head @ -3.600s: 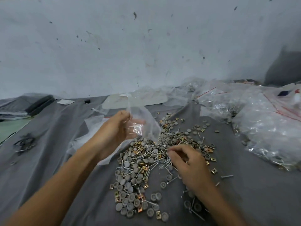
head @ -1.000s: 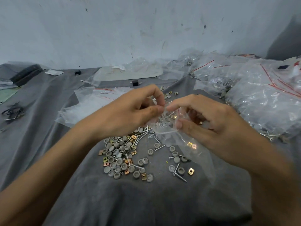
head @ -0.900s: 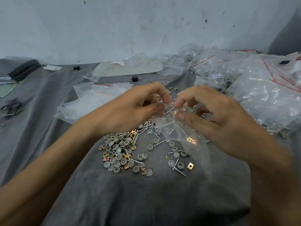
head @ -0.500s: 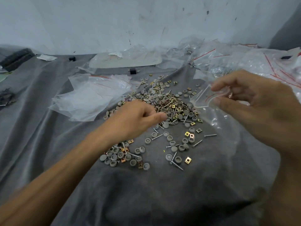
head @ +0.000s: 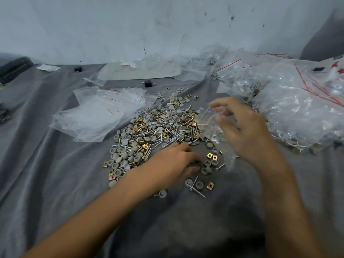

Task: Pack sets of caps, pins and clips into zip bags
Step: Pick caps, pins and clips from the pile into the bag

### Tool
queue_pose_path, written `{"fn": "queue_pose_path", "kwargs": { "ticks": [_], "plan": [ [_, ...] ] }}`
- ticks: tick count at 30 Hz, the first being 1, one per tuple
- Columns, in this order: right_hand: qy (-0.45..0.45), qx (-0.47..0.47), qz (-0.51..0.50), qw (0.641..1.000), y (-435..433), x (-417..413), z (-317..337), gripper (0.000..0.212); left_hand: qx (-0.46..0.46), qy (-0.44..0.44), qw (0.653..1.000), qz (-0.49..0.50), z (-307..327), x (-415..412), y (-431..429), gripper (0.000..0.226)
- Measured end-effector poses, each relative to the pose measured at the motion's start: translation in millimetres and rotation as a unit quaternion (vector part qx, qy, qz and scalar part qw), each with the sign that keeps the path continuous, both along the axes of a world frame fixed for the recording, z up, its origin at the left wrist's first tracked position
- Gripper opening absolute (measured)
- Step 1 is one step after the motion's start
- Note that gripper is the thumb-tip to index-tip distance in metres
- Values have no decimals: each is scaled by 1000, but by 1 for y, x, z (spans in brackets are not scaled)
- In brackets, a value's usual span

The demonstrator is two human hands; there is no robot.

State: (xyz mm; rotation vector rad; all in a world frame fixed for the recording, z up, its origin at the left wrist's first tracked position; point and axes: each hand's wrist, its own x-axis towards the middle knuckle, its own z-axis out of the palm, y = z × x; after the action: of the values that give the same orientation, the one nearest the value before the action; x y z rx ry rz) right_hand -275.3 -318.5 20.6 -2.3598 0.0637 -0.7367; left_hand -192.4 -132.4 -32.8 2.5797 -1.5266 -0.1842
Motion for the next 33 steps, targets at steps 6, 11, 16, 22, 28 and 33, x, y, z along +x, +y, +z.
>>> {"fn": "queue_pose_path", "kwargs": {
  "ticks": [6,11,16,22,28,33],
  "plan": [
    [-35,17,-18,999,12,20,-29,33,-30,-47,998,-28,-1,-8,8,32],
    [-46,62,1,997,21,23,-43,41,-83,6,996,27,6,14,27,21],
    [-70,97,11,993,35,28,-46,51,-71,52,994,59,6,25,32,21],
    [-57,84,26,994,31,23,-49,42,-23,36,997,59,3,27,25,21],
    [-76,32,24,996,29,19,-51,32,-39,16,996,80,7,30,31,8],
    [-76,38,16,996,30,18,-51,31,-120,72,976,169,15,36,42,8]
  ]
}}
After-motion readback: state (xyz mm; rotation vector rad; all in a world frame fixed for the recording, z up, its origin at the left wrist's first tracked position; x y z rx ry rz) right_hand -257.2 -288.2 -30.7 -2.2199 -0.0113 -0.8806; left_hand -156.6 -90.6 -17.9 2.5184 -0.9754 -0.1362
